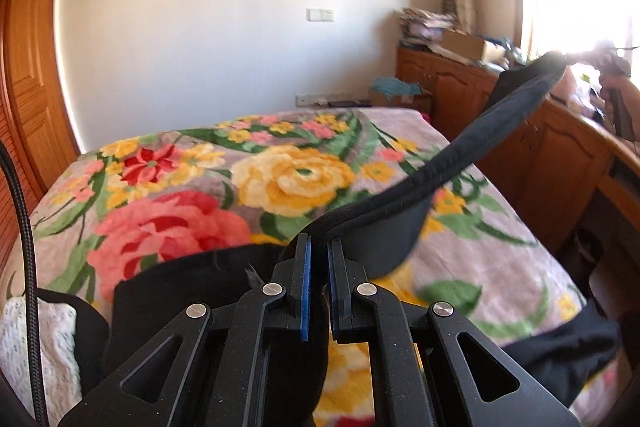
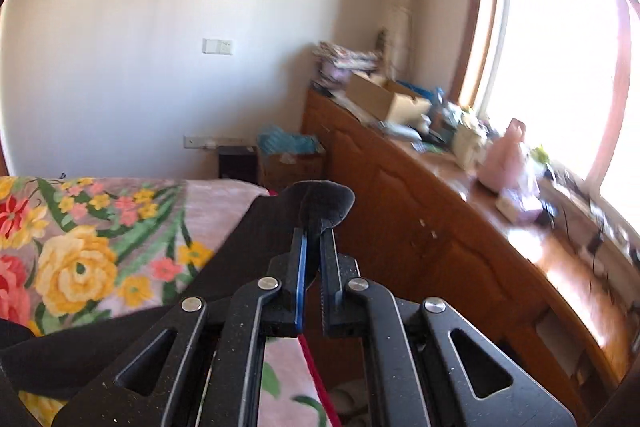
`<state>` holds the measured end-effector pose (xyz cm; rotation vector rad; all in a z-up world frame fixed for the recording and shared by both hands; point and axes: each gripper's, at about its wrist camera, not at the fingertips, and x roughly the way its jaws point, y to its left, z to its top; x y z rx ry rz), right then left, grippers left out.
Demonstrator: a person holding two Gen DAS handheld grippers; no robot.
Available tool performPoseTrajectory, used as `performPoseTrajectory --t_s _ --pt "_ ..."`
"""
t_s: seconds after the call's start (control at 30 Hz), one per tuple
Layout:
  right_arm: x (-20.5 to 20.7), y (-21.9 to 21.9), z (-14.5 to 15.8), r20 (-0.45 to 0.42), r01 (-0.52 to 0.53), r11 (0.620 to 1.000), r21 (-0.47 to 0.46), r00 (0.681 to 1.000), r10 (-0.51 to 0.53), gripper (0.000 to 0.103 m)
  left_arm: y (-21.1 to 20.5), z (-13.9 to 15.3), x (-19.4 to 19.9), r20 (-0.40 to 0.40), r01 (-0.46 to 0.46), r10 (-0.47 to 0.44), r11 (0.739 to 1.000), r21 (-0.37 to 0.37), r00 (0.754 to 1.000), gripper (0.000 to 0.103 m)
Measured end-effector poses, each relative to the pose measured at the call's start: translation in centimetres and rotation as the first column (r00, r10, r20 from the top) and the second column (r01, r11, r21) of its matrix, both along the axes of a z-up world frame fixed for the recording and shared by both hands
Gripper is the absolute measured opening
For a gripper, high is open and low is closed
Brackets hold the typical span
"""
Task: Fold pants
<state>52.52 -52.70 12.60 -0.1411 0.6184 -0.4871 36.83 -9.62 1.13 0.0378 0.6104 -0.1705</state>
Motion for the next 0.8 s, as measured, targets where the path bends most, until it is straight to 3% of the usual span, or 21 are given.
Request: performPoseTrajectory --t_s 0.1,0.17,0.27,0.37,0.43,0.5,0.57,0.63,0.8 --pt "-3.0 -3.5 -4.4 -0.065 0.052 0.997 0.052 0.997 -0.049 0.006 -1.8 -2.9 -2.6 -0.055 0.059 -0.057 0.998 0.037 0.997 0.007" --pt "-5.0 -5.6 -9.2 -0.136 0.096 0.992 0.084 0.987 -0.084 0.006 -3.6 -6.3 -4.1 -0.135 0.103 -0.095 0.993 0.05 0.986 0.007" --pt "-8.4 -8.0 -17.6 -0.268 0.177 0.976 0.127 0.953 -0.138 0.006 -5.7 -10.7 -6.0 -0.228 0.146 -0.13 0.988 0.058 0.965 0.007" --pt "-11.9 -9.6 -23.8 -0.377 0.242 0.962 0.122 0.908 -0.181 0.006 -6.9 -13.1 -7.1 -0.275 0.169 -0.146 0.984 0.063 0.95 0.007" --pt "-14.0 -10.6 -26.1 -0.412 0.285 0.954 0.096 0.884 -0.223 0.006 -7.5 -13.9 -7.2 -0.289 0.18 -0.154 0.981 0.069 0.945 0.008" --pt "-15.7 -12.0 -27.3 -0.431 0.333 0.94 0.075 0.861 -0.271 0.006 -7.9 -14.2 -7.0 -0.293 0.189 -0.167 0.981 0.047 0.941 0.008" --pt "-16.6 -13.5 -26.7 -0.409 0.379 0.925 0.033 0.849 -0.333 0.006 -8.3 -14.3 -6.6 -0.281 0.196 -0.174 0.979 0.05 0.944 0.008" --pt "-16.7 -14.8 -25.8 -0.402 0.393 0.918 0.048 0.849 -0.343 0.006 -9.0 -14.4 -6.2 -0.279 0.202 -0.181 0.978 0.048 0.943 0.008" --pt "-15.4 -15.1 -23.9 -0.396 0.379 0.925 -0.025 0.846 -0.357 0.006 -8.6 -15.7 -4.8 -0.316 0.191 -0.175 0.981 0.019 0.933 0.011"
